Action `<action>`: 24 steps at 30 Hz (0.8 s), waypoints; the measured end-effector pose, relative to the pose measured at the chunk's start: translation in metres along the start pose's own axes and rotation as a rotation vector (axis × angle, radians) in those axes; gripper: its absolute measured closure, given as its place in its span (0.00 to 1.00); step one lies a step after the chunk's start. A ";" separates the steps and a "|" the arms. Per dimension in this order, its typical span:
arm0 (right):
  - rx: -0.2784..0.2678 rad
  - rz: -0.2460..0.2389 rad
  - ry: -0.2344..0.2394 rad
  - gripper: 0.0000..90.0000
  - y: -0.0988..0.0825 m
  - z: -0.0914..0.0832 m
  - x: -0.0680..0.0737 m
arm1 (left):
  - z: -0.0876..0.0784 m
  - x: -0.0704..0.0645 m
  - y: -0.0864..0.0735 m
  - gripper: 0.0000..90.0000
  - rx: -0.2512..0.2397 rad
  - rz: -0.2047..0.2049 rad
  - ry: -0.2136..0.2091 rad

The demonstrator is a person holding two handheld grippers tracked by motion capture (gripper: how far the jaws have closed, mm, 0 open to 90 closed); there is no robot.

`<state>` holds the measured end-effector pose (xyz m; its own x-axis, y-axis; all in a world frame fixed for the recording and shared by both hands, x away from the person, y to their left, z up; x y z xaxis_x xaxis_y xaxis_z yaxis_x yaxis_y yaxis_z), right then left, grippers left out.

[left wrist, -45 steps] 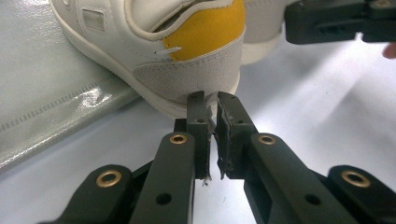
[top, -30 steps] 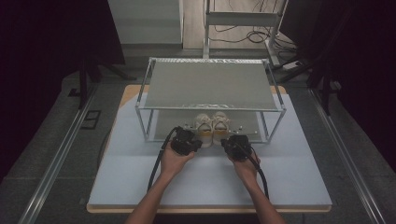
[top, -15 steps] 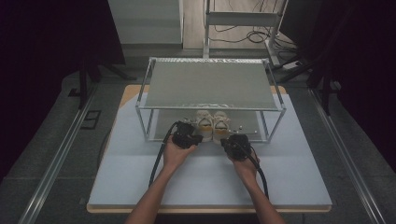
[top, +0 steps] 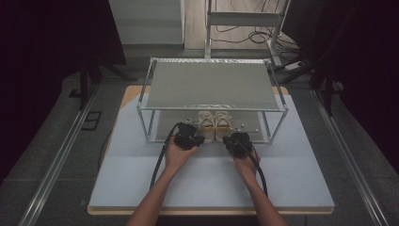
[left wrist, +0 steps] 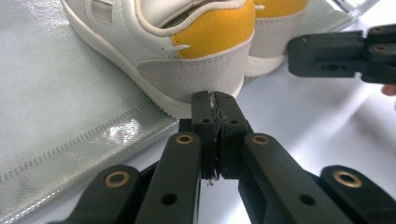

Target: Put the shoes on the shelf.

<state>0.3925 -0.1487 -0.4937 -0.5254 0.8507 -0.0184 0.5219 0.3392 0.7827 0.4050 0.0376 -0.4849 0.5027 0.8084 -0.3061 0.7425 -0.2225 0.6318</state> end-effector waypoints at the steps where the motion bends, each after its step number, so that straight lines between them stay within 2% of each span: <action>1: -0.003 0.005 -0.002 1.00 0.000 0.002 -0.001 | 0.000 0.000 0.000 0.97 0.001 0.000 0.001; 2: -0.008 0.007 -0.006 1.00 0.000 0.004 -0.002 | 0.000 0.000 0.000 0.97 0.003 0.005 0.003; 5: -0.008 0.014 -0.007 1.00 0.001 0.008 -0.003 | 0.000 -0.003 0.000 0.97 0.008 -0.026 0.004; 17: -0.007 0.004 -0.010 1.00 0.004 0.018 -0.005 | 0.000 -0.002 0.001 0.96 0.013 -0.018 -0.001; 18: -0.007 0.002 -0.010 1.00 0.004 0.018 -0.005 | 0.001 -0.003 0.001 0.96 0.010 -0.031 -0.002; 19: -0.004 -0.002 -0.011 1.00 0.004 0.018 -0.005 | 0.001 -0.003 0.002 0.96 0.012 -0.025 0.001; 20: -0.001 -0.004 -0.012 1.00 0.003 0.018 -0.005 | 0.002 -0.001 0.004 0.95 0.009 0.009 0.015; 24: 0.013 -0.003 -0.012 0.99 0.002 0.018 -0.005 | 0.006 0.005 0.010 0.94 0.013 -0.002 0.037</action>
Point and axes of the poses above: each handheld gripper's, and its own axes: z roughly forward along the jaws, y roughly out of its top, x roughly to its left, the point moved 3 cm from there along z, roughly forward along the jaws, and after that the axes turned 9 degrees about -z, right-handed, at the moved point
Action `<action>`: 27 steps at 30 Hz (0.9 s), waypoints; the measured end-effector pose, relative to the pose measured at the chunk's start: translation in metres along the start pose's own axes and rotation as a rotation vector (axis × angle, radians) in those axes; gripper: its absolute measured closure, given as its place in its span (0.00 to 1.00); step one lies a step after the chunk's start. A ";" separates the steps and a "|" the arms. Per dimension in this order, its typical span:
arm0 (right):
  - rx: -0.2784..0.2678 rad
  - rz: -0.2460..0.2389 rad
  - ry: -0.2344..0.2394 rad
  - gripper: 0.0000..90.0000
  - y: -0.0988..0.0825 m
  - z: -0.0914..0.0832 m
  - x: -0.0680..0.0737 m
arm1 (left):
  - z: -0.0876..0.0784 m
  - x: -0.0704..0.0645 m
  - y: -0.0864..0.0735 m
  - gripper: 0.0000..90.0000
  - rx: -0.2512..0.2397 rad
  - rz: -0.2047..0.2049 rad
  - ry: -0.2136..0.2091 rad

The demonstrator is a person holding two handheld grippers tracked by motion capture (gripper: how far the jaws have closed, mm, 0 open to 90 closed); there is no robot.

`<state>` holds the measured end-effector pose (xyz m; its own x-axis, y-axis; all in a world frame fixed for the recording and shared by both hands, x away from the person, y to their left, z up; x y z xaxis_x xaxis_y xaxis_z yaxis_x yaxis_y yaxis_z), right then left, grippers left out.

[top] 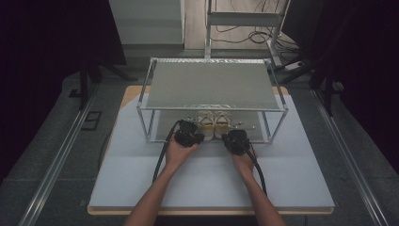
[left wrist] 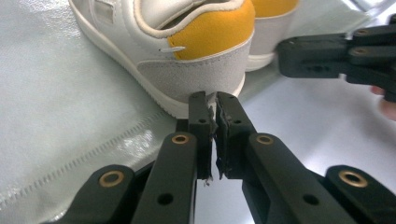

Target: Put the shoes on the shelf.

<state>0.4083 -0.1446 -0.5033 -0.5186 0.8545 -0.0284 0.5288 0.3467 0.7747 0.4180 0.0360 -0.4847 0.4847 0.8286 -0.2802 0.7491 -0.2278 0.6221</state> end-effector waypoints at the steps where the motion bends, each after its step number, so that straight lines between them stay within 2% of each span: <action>1: 0.002 -0.003 -0.001 0.99 0.000 0.000 0.000 | 0.001 0.001 0.001 0.94 0.001 -0.004 0.002; 3: 0.006 -0.004 0.001 0.99 -0.001 0.001 0.000 | 0.003 0.003 0.003 0.94 0.006 -0.025 0.000; 5: 0.007 -0.003 0.003 0.99 -0.001 0.001 0.000 | 0.005 -0.001 0.005 0.94 -0.005 -0.097 0.001; 7: 0.007 -0.002 0.005 0.99 -0.001 0.001 0.000 | 0.007 -0.002 0.005 0.95 -0.007 -0.117 -0.006; 8: 0.006 -0.001 0.009 0.99 -0.001 0.002 0.000 | 0.008 0.002 0.007 0.95 -0.007 -0.056 0.008; 9: 0.007 0.000 0.008 0.99 -0.001 0.002 0.000 | 0.009 0.004 0.008 0.95 -0.008 -0.023 0.018; 11: 0.009 0.000 0.011 0.99 -0.001 0.002 0.000 | 0.012 0.006 0.007 0.94 -0.014 -0.042 0.060; 12: 0.009 -0.001 0.012 0.99 -0.001 0.002 0.000 | 0.012 0.010 0.007 0.94 -0.007 0.001 0.057; 13: 0.009 0.000 0.011 0.99 -0.001 0.001 0.000 | 0.012 0.007 0.006 0.93 -0.017 -0.042 0.054; 15: 0.008 0.006 0.016 0.99 -0.001 0.001 0.000 | 0.012 0.006 0.005 0.91 -0.021 -0.041 0.056; 16: 0.012 0.012 0.016 0.98 -0.001 0.001 -0.001 | 0.013 0.000 0.004 0.89 -0.021 -0.090 0.008; 17: 0.013 0.013 0.018 0.98 -0.001 0.000 -0.001 | 0.012 0.000 0.003 0.88 -0.022 -0.084 -0.008; 18: 0.012 0.016 0.019 0.98 -0.001 -0.001 -0.002 | 0.011 0.001 0.003 0.87 -0.023 -0.043 -0.021; 20: 0.009 0.013 0.020 0.95 -0.001 -0.005 -0.003 | 0.008 0.001 0.002 0.81 -0.030 -0.001 -0.012; 23: -0.003 0.014 0.028 0.90 -0.002 -0.011 -0.005 | 0.002 0.000 -0.001 0.72 -0.065 0.026 0.018; 25: -0.014 0.012 0.036 0.86 -0.004 -0.015 -0.006 | -0.004 0.001 -0.005 0.66 -0.063 0.017 0.003; 27: -0.018 0.008 0.042 0.83 -0.005 -0.019 -0.006 | -0.009 0.002 -0.009 0.64 -0.059 0.029 -0.004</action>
Point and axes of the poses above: each handheld gripper's, and its own axes: z roughly forward along the jaws, y roughly out of its top, x roughly to its left, the point moved 3 cm from there along z, roughly forward along the jaws, and after that the axes turned 9 degrees about -z, right-handed, at the moved point
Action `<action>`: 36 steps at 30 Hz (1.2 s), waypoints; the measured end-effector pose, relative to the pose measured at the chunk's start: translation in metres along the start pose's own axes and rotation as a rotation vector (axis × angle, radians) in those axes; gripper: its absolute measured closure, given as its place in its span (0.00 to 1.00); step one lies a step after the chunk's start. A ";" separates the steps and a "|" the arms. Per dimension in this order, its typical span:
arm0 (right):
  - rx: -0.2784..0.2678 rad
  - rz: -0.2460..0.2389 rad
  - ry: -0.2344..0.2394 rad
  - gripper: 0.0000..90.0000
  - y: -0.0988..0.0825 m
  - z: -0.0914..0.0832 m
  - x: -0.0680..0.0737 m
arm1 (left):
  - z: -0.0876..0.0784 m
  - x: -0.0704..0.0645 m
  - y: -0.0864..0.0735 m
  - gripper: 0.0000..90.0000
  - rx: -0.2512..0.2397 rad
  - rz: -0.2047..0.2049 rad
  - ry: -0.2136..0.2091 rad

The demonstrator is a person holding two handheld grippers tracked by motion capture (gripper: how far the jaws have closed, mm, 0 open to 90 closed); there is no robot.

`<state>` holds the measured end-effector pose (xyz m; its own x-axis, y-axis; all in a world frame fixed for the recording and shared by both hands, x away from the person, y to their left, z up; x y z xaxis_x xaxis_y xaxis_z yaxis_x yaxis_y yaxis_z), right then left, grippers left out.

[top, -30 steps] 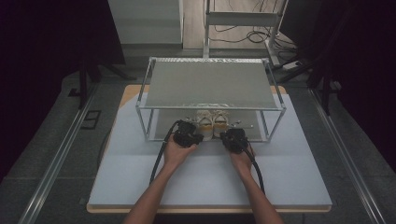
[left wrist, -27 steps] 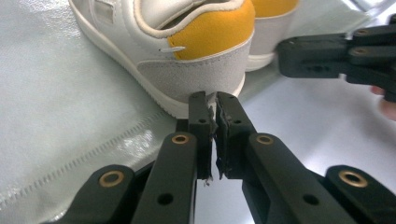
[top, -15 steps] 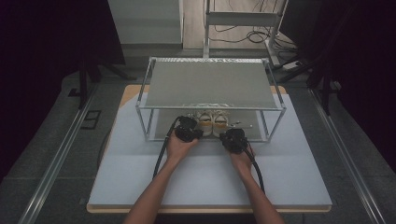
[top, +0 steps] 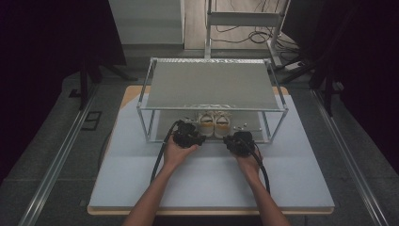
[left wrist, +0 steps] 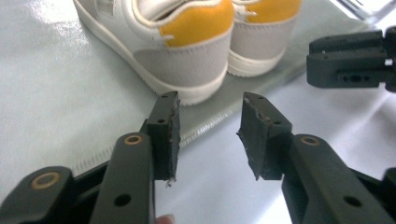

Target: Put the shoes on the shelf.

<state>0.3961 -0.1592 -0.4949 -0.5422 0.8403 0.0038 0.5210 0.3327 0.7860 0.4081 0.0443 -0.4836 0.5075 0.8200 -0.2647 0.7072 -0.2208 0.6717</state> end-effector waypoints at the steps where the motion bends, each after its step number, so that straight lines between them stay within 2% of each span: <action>1: -0.004 0.000 0.001 0.81 0.000 -0.002 0.000 | -0.003 -0.001 -0.002 0.63 0.003 -0.008 -0.008; 2: -0.006 -0.004 0.000 0.79 -0.001 -0.003 0.000 | -0.005 -0.003 -0.005 0.62 0.002 -0.031 -0.008; 5: -0.012 -0.014 -0.002 0.75 0.000 -0.009 -0.002 | -0.013 -0.004 -0.010 0.60 -0.002 -0.031 -0.002; 8: -0.033 -0.024 0.014 0.75 0.000 -0.015 0.001 | -0.024 -0.005 -0.016 0.60 -0.002 -0.012 0.004; 13: -0.063 -0.046 0.043 0.73 -0.002 -0.030 0.008 | -0.038 -0.006 -0.029 0.56 -0.009 -0.003 -0.014; 16: -0.070 -0.073 0.088 0.71 -0.008 -0.039 0.010 | -0.046 -0.005 -0.040 0.54 -0.014 0.011 -0.023; 21: -0.079 -0.100 0.103 0.65 -0.024 -0.054 0.008 | -0.059 0.001 -0.058 0.50 -0.030 0.005 -0.038; 23: -0.085 -0.109 0.106 0.64 -0.031 -0.061 0.005 | -0.065 0.004 -0.065 0.49 -0.033 0.018 -0.039; 27: -0.082 -0.106 0.125 0.58 -0.042 -0.075 0.002 | -0.076 0.007 -0.080 0.46 -0.038 0.021 -0.018; 31: -0.078 -0.103 0.113 0.54 -0.059 -0.090 -0.005 | -0.087 0.011 -0.097 0.45 -0.025 0.029 -0.002; 33: -0.080 -0.098 0.100 0.52 -0.065 -0.095 -0.009 | -0.091 0.015 -0.105 0.45 -0.025 0.020 0.007; 36: -0.089 -0.059 0.096 0.52 -0.078 -0.103 -0.020 | -0.096 0.023 -0.115 0.44 -0.026 0.023 0.055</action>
Point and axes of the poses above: each handheld gripper's, and its own axes: z roughly forward along the jaws, y roughly out of its top, x roughly to its left, the point moved 3 cm from there along z, roughly forward along the jaws, and after that the axes turned 9 degrees about -z, right-handed, at the moved point
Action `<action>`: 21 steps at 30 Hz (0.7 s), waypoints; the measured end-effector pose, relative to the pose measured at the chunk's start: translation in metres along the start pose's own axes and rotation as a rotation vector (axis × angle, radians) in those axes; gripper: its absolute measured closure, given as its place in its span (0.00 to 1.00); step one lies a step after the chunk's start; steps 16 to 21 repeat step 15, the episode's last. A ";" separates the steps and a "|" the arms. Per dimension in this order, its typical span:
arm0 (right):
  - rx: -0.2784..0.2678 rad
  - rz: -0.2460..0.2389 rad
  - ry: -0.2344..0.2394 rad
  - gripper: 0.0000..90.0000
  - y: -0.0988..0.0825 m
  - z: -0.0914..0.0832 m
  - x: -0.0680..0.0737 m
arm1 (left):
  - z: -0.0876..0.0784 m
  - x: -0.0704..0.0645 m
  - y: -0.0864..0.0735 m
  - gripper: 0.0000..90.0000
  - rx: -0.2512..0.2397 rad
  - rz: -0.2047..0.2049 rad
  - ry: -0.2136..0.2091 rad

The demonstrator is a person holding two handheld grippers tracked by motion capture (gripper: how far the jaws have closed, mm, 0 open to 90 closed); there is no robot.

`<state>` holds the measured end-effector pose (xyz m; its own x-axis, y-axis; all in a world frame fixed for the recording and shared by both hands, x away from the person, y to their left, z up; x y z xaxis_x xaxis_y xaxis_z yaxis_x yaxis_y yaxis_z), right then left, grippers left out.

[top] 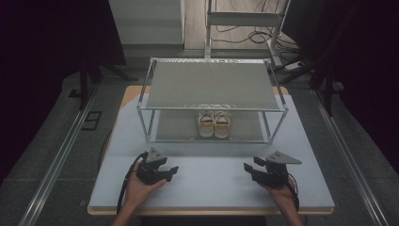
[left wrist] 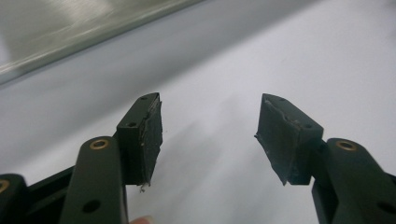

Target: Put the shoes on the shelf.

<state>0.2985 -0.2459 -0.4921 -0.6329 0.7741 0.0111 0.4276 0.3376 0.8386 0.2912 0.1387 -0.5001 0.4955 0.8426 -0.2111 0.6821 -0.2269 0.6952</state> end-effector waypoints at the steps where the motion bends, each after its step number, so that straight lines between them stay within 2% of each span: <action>1: 0.004 0.008 0.003 0.51 -0.003 -0.001 -0.002 | -0.001 0.002 -0.001 0.44 -0.003 -0.006 0.003; 4: 0.009 0.018 -0.013 0.51 -0.010 -0.004 -0.006 | -0.003 0.009 -0.006 0.44 -0.004 -0.023 0.018; 7: 0.002 0.025 -0.017 0.50 -0.015 -0.007 -0.007 | -0.005 0.013 -0.005 0.43 -0.011 -0.048 0.007; 12: 0.001 0.024 -0.020 0.47 -0.018 -0.006 -0.007 | -0.007 0.015 -0.003 0.41 -0.025 -0.042 0.012; 15: 0.000 0.017 -0.032 0.41 -0.017 -0.006 -0.006 | -0.008 0.019 -0.005 0.38 -0.019 -0.031 0.044; 21: 0.000 0.017 -0.032 0.41 -0.017 -0.006 -0.006 | -0.008 0.019 -0.005 0.38 -0.019 -0.031 0.044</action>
Point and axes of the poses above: each handheld gripper's, and its own axes: z roughly forward along the jaws, y roughly out of its top, x roughly to its left, the point moved 3 cm from there along z, roughly forward along the jaws, and after that the axes turned 9 degrees about -z, right-handed, at the moved point
